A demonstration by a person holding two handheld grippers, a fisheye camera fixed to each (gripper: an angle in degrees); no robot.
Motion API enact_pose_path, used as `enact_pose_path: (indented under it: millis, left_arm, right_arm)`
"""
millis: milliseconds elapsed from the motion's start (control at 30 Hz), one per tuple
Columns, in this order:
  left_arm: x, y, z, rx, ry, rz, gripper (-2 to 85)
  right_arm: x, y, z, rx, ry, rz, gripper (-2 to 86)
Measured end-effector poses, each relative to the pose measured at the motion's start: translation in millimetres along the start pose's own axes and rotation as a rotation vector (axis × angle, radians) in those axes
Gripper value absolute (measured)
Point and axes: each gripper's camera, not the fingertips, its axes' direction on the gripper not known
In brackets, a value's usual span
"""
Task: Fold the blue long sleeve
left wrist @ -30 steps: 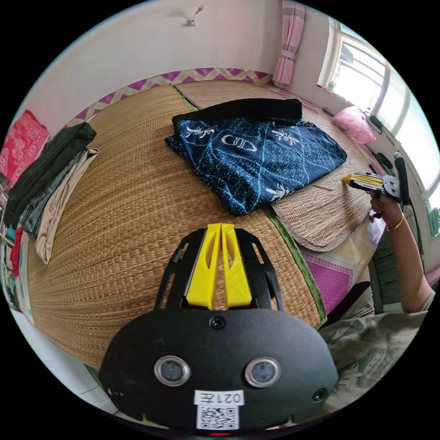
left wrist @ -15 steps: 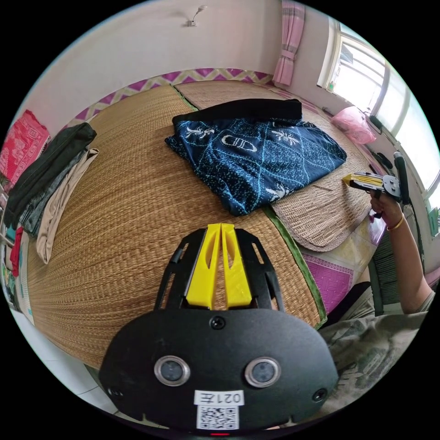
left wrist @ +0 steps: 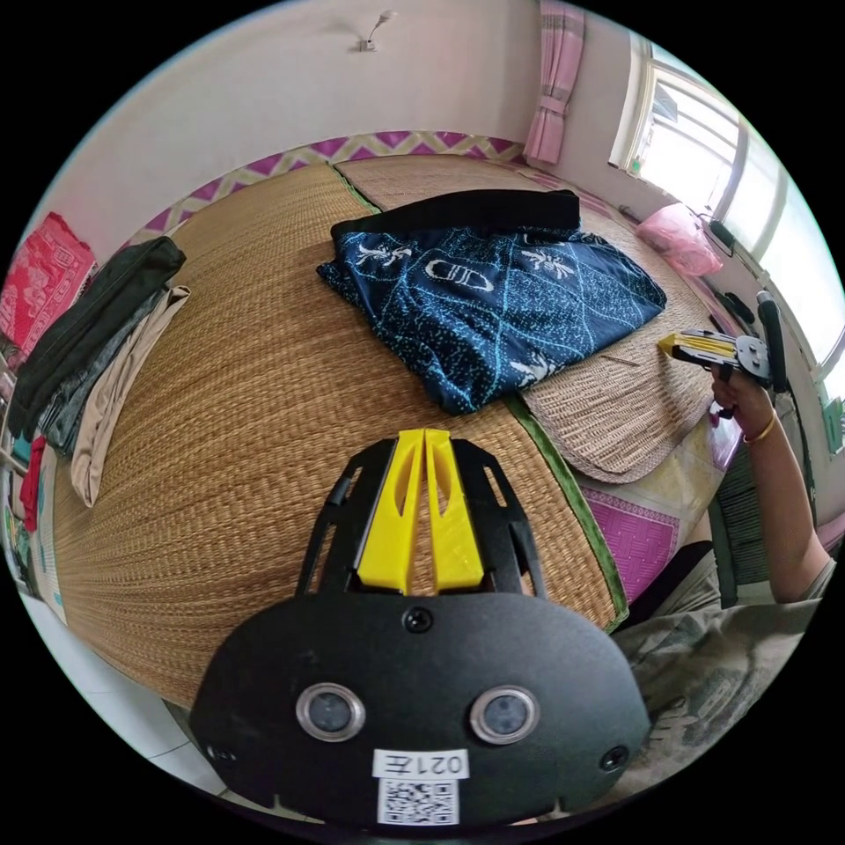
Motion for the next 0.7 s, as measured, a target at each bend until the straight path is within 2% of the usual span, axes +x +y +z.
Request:
enact_pose_path:
  millis: [533,600,700]
  left_arm:
    - [-18,36,39,-0.001,0.010,-0.005,-0.9]
    - [-24,42,46,0.000,0.019,-0.009,-0.9]
    - [-30,50,51,0.003,0.012,-0.007,-0.9]
  right_arm:
    - [-42,103,56,0.011,0.013,0.002,2.0]
    - [-34,112,41,0.092,-0.083,0.016,4.9]
    - [-6,99,17,0.250,-0.067,0.083,6.8]
